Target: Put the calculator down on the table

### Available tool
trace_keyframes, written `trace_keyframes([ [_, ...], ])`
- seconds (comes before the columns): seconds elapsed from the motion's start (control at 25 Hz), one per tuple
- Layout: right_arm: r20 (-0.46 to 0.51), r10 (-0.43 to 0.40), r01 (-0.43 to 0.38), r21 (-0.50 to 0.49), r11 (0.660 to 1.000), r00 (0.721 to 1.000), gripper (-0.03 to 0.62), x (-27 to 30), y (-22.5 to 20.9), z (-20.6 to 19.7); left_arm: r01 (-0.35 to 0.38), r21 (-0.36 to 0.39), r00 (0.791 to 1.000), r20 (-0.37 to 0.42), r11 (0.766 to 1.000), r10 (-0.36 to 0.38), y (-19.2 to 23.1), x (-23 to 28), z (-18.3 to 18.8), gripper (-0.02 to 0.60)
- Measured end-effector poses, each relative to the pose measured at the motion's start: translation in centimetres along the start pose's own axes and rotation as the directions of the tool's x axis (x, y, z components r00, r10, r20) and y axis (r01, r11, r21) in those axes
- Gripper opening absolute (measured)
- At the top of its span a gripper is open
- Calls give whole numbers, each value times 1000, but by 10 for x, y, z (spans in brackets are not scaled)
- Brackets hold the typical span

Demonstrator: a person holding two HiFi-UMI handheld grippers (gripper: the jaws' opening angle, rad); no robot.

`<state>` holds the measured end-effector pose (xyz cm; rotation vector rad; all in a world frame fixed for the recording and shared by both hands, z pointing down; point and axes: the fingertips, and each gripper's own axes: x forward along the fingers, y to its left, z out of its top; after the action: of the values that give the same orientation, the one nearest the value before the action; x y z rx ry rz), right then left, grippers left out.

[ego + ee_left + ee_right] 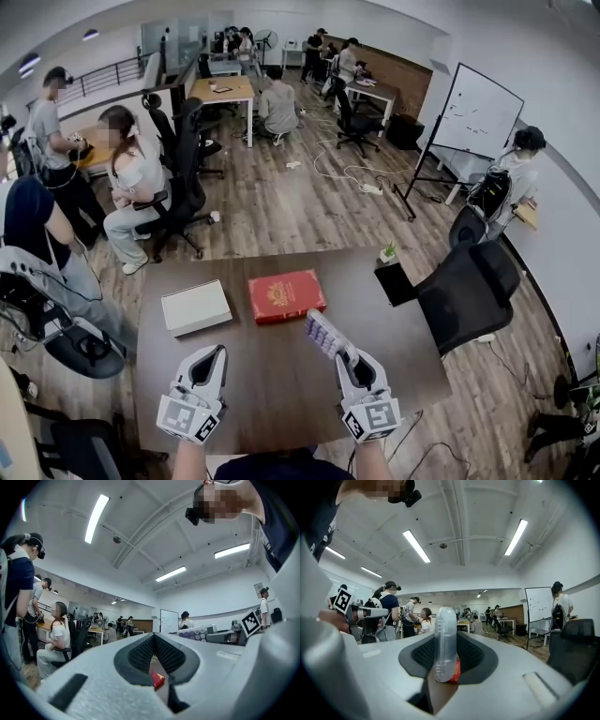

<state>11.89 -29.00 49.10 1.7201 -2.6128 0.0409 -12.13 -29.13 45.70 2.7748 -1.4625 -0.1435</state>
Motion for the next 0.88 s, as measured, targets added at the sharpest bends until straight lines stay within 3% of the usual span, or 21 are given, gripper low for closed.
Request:
trace_keyframes([
  [0.24,2,34,-34,-19,999,999,117,26,-19,-13,-11,21,1000,13,1000,11,-1,21,-20,-5],
  [0.56,-6,53,-53,19,998,999,115,50,-29,-63,-54,60,998,-22,997,55,13,33,-72,-5],
  [0.88,-25,80,-80,9,997,996,117,54,-17,-96,-52,38,998,-18,998,53,17,26,-98,-5],
])
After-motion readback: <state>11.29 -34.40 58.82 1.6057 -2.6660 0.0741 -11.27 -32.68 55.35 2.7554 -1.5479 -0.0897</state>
